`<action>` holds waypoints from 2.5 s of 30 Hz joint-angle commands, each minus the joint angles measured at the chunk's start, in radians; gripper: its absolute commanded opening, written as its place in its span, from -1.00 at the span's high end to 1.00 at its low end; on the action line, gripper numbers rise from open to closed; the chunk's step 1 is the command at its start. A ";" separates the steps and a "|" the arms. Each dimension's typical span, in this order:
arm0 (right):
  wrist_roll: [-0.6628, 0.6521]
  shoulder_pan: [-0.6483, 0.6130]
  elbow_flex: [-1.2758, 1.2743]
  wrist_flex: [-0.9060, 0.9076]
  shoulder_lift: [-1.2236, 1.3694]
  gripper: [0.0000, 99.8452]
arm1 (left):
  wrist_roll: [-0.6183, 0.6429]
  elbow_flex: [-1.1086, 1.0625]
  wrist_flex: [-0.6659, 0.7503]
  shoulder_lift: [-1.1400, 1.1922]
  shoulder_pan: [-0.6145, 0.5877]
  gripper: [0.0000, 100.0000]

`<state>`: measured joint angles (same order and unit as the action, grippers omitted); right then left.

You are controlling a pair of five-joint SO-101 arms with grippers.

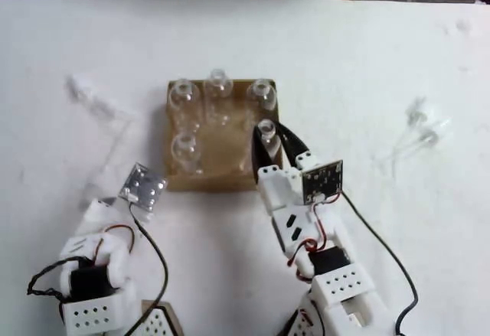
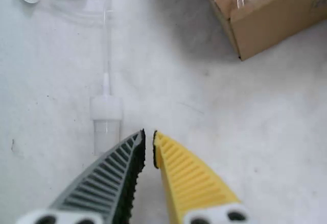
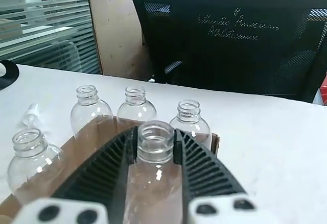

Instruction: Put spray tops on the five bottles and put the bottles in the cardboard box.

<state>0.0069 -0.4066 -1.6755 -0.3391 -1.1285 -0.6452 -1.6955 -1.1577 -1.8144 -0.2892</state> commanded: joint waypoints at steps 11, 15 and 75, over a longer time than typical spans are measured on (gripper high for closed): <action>0.017 -0.012 0.061 0.128 -0.015 0.97 | -0.008 0.003 -0.006 -0.005 -0.012 0.92; 0.017 -0.012 0.055 0.131 -0.015 0.97 | -0.008 0.003 -0.006 -0.005 -0.012 0.92; -0.040 0.338 0.230 1.069 -0.684 0.67 | -0.006 0.003 -0.006 -0.005 -0.012 0.92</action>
<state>-0.0269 -0.1872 -1.4899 0.7119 -1.7898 -0.6452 -1.6955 -1.1577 -1.8144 -0.2892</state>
